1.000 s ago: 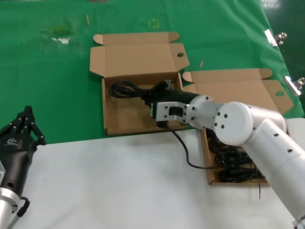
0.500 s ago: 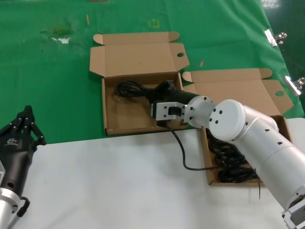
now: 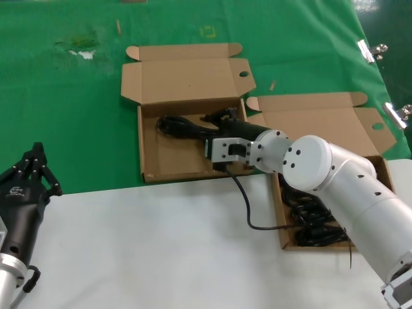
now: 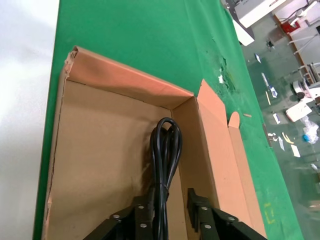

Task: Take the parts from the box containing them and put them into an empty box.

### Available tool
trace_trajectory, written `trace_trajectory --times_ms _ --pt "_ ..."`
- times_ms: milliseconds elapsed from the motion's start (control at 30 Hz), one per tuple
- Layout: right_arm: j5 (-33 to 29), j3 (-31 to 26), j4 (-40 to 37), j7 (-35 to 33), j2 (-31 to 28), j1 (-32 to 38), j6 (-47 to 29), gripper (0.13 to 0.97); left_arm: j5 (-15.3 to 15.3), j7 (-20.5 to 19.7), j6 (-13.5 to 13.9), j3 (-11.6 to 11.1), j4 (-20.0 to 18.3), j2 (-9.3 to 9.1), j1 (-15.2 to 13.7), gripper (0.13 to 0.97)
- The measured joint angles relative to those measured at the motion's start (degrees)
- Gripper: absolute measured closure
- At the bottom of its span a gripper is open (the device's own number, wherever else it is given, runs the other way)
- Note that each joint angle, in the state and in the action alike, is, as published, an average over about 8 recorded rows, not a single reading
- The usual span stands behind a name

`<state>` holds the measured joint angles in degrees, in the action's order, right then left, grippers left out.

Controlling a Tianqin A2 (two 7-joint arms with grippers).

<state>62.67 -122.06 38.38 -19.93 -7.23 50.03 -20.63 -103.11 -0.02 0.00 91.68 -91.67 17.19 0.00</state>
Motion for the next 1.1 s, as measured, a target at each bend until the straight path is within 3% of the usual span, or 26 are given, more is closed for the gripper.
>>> trace_trajectory --times_ms 233,567,833,1100 --pt "-5.1 2.1 6.4 7.2 -1.6 -2.2 -2.2 0.787 0.0 0.0 0.0 0.0 0.0 0.00 0.0 0.957" --pt "-14.1 9.2 21.7 19.4 -5.1 -9.4 -7.2 0.594 0.0 0.0 0.0 0.0 0.0 0.00 0.0 0.957" --pt "-14.6 14.1 30.2 22.7 -7.5 -14.2 -7.8 0.408 0.0 0.0 0.0 0.0 0.0 0.00 0.0 0.957" --pt "-14.2 15.0 31.6 23.1 -7.9 -15.1 -7.7 0.249 0.0 0.0 0.0 0.0 0.0 0.00 0.0 0.943"
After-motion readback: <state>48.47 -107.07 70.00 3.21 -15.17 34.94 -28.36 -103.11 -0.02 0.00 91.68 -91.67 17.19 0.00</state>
